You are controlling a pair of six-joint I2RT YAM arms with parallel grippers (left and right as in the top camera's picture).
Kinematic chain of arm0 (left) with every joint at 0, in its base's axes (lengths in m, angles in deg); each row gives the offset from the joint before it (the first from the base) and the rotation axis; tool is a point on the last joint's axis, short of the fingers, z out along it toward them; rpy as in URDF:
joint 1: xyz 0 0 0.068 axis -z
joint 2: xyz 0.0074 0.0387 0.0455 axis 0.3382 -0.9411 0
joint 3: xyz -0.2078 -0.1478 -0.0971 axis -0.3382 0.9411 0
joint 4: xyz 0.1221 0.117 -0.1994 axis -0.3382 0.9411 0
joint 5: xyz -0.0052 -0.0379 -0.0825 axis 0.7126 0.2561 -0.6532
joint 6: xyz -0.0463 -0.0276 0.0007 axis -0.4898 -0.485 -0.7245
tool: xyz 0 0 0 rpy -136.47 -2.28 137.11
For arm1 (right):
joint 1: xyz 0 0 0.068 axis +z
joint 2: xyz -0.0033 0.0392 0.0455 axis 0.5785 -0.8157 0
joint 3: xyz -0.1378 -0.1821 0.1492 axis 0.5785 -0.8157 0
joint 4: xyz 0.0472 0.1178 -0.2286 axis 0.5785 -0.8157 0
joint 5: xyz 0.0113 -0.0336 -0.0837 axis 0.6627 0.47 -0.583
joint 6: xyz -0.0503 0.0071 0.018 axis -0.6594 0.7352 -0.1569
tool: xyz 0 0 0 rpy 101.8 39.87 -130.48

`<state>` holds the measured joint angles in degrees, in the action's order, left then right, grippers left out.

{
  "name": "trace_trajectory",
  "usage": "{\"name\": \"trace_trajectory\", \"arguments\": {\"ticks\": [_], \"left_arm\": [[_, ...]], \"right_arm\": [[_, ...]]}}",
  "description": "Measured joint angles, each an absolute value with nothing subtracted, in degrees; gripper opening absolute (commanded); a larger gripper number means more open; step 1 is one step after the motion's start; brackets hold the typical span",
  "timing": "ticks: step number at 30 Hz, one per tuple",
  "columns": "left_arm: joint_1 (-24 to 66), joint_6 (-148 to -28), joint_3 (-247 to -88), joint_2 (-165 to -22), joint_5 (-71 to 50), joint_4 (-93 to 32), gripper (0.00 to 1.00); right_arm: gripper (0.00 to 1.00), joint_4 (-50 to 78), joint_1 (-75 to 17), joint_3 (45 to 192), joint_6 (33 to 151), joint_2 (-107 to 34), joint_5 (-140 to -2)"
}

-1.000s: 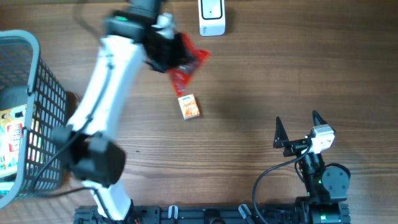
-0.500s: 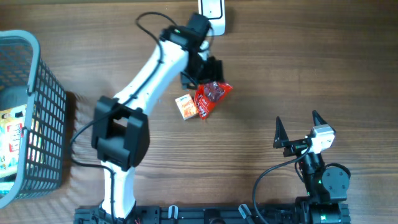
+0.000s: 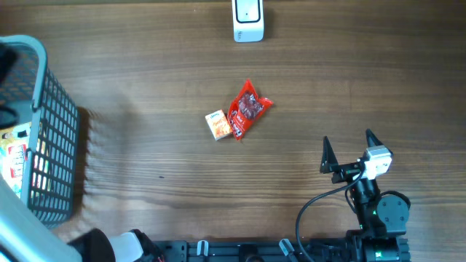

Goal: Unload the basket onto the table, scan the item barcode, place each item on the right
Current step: 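Carry red snack bag out and release it beside tissue pack, then reach left gripper into basket and grasp cream snack bag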

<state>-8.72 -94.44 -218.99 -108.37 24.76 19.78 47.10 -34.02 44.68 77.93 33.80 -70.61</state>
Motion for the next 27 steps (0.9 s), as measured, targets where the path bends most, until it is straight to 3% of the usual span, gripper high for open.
{"name": "trace_trajectory", "arguments": {"ticks": [4,8,16,27], "left_arm": [[-20.77,-94.59,-214.27,-114.84,29.50,20.24,1.00],[-25.64,-94.96,-210.99,-120.65,28.98,22.03,1.00],[-25.73,-93.85,-196.85,-134.16,27.69,20.02,1.00],[-25.73,-86.76,-177.13,-135.52,21.99,4.65,1.00]], "right_arm": [[1.00,47.10,-34.02,44.68,77.93,33.80,-70.61],[1.00,47.10,-34.02,44.68,77.93,33.80,-70.61],[1.00,47.10,-34.02,44.68,77.93,33.80,-70.61],[1.00,47.10,-34.02,44.68,77.93,33.80,-70.61]]}}
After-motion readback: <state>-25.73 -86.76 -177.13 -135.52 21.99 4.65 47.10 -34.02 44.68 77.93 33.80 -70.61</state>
